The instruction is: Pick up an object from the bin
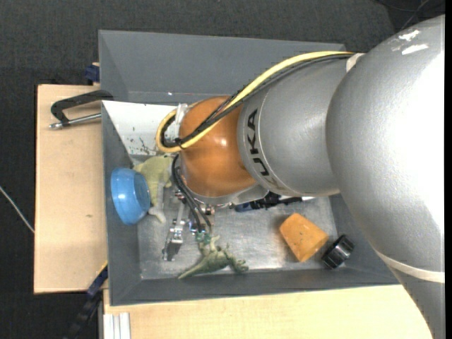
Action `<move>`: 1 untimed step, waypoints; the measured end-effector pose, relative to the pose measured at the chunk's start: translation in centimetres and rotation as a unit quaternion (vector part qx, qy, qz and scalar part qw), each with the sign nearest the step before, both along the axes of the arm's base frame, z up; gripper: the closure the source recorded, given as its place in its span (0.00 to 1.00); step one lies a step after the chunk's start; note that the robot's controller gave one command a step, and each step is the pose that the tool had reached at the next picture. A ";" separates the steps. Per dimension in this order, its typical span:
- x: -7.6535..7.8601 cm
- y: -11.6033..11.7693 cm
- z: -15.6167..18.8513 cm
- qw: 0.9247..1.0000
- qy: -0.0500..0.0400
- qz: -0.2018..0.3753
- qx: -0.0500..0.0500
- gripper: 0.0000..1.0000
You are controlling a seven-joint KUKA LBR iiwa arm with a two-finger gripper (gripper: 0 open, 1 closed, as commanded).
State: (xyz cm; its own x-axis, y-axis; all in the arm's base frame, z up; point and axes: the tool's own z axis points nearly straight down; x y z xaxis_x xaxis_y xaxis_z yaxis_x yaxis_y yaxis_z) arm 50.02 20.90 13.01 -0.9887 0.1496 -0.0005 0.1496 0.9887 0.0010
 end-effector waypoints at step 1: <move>0.8 -6.7 -0.9 0.999 0.001 0.042 -0.002 0.00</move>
Offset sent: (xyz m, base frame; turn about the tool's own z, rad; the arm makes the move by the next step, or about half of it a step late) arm 0.0071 -0.0631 -0.0090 -0.0891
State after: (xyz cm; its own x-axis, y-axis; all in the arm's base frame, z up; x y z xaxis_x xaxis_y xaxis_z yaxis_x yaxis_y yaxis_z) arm 50.87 14.24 12.14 -0.9978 0.0657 0.0007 0.0657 0.9978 -0.0029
